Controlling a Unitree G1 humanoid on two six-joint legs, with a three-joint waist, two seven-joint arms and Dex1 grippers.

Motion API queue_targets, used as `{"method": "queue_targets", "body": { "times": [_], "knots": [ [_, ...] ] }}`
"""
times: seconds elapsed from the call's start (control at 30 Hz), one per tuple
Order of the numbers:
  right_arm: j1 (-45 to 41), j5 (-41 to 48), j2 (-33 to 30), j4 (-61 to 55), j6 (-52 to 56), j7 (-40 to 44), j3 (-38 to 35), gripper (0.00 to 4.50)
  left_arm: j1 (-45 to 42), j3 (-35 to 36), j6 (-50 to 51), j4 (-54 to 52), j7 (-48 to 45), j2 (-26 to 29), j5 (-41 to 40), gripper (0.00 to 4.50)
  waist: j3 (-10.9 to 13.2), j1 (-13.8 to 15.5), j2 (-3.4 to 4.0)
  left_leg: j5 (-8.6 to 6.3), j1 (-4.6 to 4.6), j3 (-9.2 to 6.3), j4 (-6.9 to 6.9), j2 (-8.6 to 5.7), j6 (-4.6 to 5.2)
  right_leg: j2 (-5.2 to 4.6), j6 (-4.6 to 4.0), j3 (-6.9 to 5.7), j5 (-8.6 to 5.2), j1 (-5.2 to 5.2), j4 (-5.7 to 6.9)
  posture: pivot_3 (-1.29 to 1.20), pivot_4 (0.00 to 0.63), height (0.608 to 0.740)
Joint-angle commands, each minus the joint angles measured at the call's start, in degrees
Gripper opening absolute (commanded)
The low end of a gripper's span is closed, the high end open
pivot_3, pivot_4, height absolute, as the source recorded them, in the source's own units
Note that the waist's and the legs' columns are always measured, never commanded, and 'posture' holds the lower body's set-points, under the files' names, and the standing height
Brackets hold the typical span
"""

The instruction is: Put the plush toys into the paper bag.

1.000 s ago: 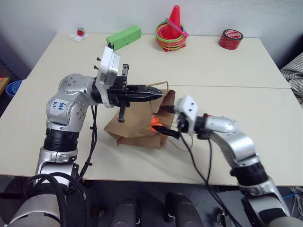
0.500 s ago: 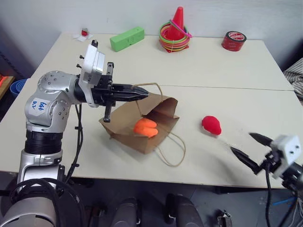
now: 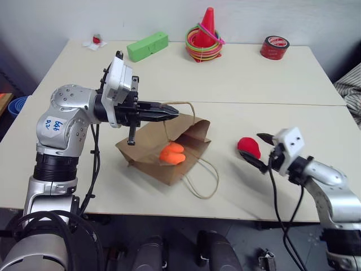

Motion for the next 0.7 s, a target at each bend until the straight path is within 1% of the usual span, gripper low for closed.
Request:
{"method": "queue_targets", "body": {
  "times": [0.03,0.1,0.23,0.3,0.33,0.4,0.43,0.5,0.57,0.67,0.7],
  "knots": [
    [-3.4,-2.2,-1.6,5.4,1.1,0.9,2.4,4.09,-0.6,0.3,-0.3,-2.1,-0.1,0.8,0.2,0.0,0.0,0.2,0.0,0.0,-0.03,-0.02,0.0,-0.02,0.02,0.0,0.0,-0.02,0.0,0.0,0.0,0.0,0.15,0.74],
    [-6.2,-2.6,-3.9,7.7,4.6,3.6,4.5,3.52,-0.8,0.5,0.0,-2.3,-0.3,1.2,-0.1,0.0,0.0,0.2,0.0,-0.02,-0.09,-0.03,0.0,-0.02,0.06,0.0,0.02,-0.07,0.01,-0.01,-0.05,0.0,0.15,0.74],
    [-7.2,0.1,-7.0,6.0,7.6,7.6,3.8,2.25,-1.3,0.3,-0.2,-1.8,-0.5,1.0,0.1,0.0,0.0,0.1,0.0,-0.04,-0.13,-0.04,0.01,-0.02,0.1,-0.04,0.04,-0.1,0.02,-0.01,-0.08,0.0,0.15,0.74],
    [-5.6,4.8,-8.5,1.9,8.0,13.3,2.7,1.55,-1.3,0.3,-0.1,-1.8,-0.5,0.7,-0.1,0.0,0.0,0.1,0.0,-0.04,-0.13,-0.05,0.01,-0.01,0.1,-0.04,0.04,-0.12,0.02,-0.01,-0.08,0.0,0.15,0.74],
    [-5.1,8.7,-8.0,-0.9,7.6,16.2,1.6,1.23,-1.4,0.3,0.0,-1.7,-0.5,0.5,-0.3,0.0,0.0,0.1,0.0,-0.04,-0.13,-0.06,0.01,-0.01,0.1,-0.03,0.04,-0.12,0.02,-0.01,-0.08,0.0,0.15,0.74],
    [-4.7,15.6,-6.6,-7.1,11.2,18.0,0.8,0.69,-1.7,0.5,0.9,-1.7,-0.3,-0.1,-1.2,0.0,0.0,0.1,0.0,-0.04,-0.13,-0.06,0.01,0.01,0.1,0.01,0.05,-0.13,0.02,0.0,-0.1,0.0,0.15,0.74],
    [-4.7,17.3,-6.1,-9.6,12.8,17.9,1.3,0.53,-1.7,0.6,1.3,-1.7,-0.2,-0.3,-1.5,0.0,0.0,-0.1,0.0,-0.04,-0.12,-0.06,0.02,0.01,0.1,0.01,0.06,-0.12,0.03,0.0,-0.09,0.0,0.15,0.74],
    [-5.8,18.6,-4.3,-14.0,16.5,15.0,4.5,0.44,-2.0,0.6,1.7,-1.7,-0.1,-0.7,-1.7,0.0,0.0,-0.3,0.0,-0.04,-0.09,-0.06,0.02,0.04,0.09,-0.04,0.07,-0.1,0.04,0.01,-0.06,0.0,0.15,0.74],
    [-8.6,17.1,0.5,-15.9,18.2,9.3,8.7,0.44,-2.4,0.8,3.0,-1.9,0.3,-1.5,-2.6,0.0,0.0,-0.4,-0.02,-0.03,-0.07,-0.06,0.02,0.07,0.07,-0.04,0.07,-0.1,0.04,0.01,-0.06,0.0,0.15,0.74],
    [-12.6,14.2,6.4,-14.5,19.5,3.1,12.6,0.44,-3.2,0.9,4.9,-2.8,0.4,-2.2,-4.0,0.0,0.0,-0.3,-0.02,-0.02,-0.05,-0.05,0.04,0.06,0.04,-0.04,0.07,-0.07,0.04,-0.01,0.0,0.0,0.15,0.74],
    [-14.1,12.0,8.4,-12.5,18.7,1.2,14.5,0.44,-3.4,0.7,5.1,-3.0,0.2,-2.2,-4.0,0.0,0.0,-0.3,-0.02,-0.02,-0.07,-0.04,0.04,0.05,0.04,-0.04,0.07,-0.07,0.04,-0.02,-0.01,0.0,0.15,0.74]
  ]
}}
